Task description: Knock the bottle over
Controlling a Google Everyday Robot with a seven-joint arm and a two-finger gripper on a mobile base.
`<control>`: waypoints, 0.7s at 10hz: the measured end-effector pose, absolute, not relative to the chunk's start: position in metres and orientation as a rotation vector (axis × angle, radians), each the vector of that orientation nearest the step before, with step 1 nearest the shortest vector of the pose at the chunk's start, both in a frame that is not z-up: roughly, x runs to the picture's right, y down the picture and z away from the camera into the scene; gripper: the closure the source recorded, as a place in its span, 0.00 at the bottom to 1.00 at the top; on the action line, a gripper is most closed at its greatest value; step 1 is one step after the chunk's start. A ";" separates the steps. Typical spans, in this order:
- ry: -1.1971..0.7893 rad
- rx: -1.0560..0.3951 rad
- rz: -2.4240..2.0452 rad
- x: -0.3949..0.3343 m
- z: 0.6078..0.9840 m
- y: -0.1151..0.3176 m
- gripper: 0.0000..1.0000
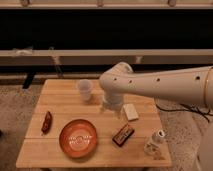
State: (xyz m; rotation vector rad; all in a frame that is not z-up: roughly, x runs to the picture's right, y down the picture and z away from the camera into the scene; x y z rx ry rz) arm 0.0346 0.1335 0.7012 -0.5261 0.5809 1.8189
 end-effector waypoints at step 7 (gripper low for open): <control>0.774 -0.480 2.041 0.130 0.677 0.201 0.35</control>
